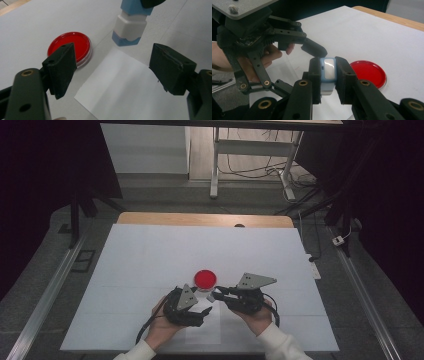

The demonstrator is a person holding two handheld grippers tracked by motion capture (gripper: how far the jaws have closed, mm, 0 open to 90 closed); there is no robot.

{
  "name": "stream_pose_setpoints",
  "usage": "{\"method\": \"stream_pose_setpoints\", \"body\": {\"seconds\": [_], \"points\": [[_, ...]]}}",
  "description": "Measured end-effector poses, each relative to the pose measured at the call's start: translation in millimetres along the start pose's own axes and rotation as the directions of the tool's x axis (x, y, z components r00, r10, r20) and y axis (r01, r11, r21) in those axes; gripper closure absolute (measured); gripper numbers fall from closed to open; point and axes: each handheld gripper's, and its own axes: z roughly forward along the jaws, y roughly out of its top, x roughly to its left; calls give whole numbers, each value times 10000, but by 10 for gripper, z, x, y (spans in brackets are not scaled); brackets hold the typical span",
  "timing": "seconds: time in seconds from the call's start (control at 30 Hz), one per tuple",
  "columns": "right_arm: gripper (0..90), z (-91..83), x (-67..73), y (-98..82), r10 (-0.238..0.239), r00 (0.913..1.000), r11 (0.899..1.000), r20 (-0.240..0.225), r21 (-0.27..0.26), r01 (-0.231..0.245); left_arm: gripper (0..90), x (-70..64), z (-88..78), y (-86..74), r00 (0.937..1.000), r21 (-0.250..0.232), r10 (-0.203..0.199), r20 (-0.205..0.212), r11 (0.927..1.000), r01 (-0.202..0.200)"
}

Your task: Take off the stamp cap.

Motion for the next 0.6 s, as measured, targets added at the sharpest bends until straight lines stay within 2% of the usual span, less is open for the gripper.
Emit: {"method": "stream_pose_setpoints", "body": {"seconds": [0.6], "points": [[747, 20, 1, -21, 183, 9995, 9998, 262, -110, -180, 232, -74, 150, 64, 9998, -54, 110, -180, 9999, -111]]}}
